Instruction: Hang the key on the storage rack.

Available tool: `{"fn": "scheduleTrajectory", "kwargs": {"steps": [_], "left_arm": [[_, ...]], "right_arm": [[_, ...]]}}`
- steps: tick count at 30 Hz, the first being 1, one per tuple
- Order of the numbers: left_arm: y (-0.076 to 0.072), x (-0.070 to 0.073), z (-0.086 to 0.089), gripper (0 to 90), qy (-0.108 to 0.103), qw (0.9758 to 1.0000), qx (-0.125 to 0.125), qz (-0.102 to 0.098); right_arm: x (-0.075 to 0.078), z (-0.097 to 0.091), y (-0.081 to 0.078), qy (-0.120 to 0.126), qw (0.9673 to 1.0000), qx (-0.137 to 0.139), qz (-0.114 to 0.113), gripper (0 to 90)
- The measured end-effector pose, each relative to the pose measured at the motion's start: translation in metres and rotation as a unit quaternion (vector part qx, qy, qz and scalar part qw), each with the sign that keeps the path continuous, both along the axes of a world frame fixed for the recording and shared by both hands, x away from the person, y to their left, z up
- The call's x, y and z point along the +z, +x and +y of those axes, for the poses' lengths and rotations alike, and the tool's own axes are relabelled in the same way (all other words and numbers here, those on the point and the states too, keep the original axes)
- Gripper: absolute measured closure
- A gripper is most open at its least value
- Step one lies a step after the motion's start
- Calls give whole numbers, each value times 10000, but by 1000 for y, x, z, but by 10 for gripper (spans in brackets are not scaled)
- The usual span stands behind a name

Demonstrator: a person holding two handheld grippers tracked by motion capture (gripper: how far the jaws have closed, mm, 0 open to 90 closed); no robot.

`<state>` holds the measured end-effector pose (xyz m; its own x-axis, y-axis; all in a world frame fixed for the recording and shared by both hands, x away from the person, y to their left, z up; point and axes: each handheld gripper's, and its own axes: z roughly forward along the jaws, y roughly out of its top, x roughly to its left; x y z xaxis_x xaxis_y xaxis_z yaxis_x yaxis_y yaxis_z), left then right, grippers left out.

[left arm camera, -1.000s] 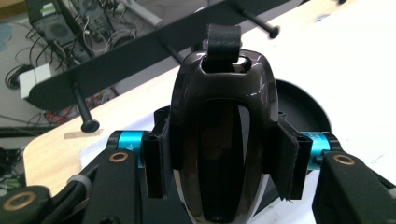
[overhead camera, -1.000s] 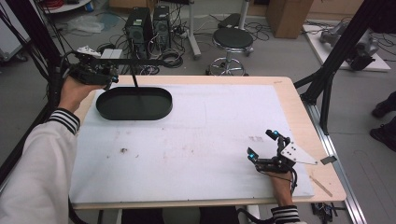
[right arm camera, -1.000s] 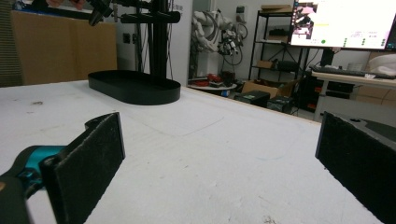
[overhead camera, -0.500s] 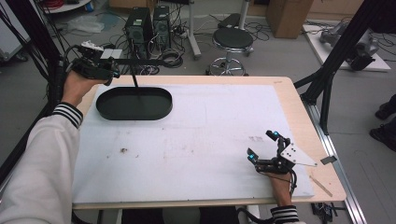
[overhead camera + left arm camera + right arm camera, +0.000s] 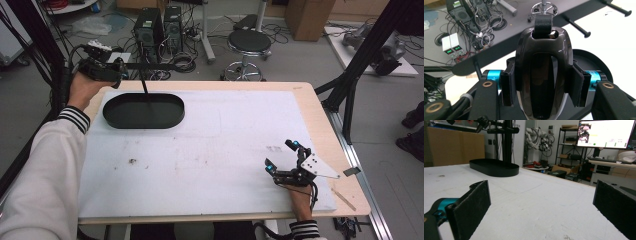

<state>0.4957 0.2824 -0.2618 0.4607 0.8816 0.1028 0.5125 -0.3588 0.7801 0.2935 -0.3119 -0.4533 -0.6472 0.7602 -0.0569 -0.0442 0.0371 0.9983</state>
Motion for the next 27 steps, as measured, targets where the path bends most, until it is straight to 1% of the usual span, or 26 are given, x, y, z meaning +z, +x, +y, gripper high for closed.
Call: {"fn": "scheduleTrajectory", "kwargs": {"steps": [5, 6, 9, 11, 13, 15, 18, 20, 21, 23, 24, 25, 27], "left_arm": [[5, 1, -1, 487, -33, 10000, 83, -25], [6, 0, -1, 487, -33, 9999, 95, -3], [7, -4, 0, 487, 63, 9997, 166, 139], [8, -6, 1, 487, 67, 9995, 205, 217], [8, -7, 1, 486, 44, 9994, 244, 227], [7, -8, 1, 487, 57, 9993, 298, 210], [5, -12, 4, 486, 92, 9989, 374, 265], [2, -15, 5, 486, 82, 9990, 386, 208], [1, -15, 5, 487, 74, 9990, 388, 225], [0, -16, 4, 487, 158, 9986, 377, 330], [-2, -17, 4, 486, 174, 9986, 397, 316], [-3, -18, 4, 486, 134, 9987, 392, 314], [-5, -19, 4, 487, 117, 9987, 398, 309]], "right_arm": [[0, 0, 0, 9, 10000, 10, -8, 3], [0, 0, 0, 19, 10000, 13, -3, 3], [0, 0, 0, 28, 10000, 13, 5, 3], [0, 0, 0, 37, 10000, 16, 10, 3], [0, 0, 0, 43, 10000, 16, 20, 3], [0, -1, 0, 53, 10000, 20, 29, 3], [0, -1, 1, 49, 10000, 27, 7, 3], [0, -1, 0, 53, 10000, 24, 31, 3], [0, -1, 0, 46, 10000, 23, 29, 3], [0, -1, 1, 27, 10000, 32, -5, 3], [0, -1, 0, 38, 10000, 23, 22, 3], [0, -1, 0, 42, 10000, 22, 27, 3], [0, -1, 0, 43, 10000, 23, 27, 3]]}}
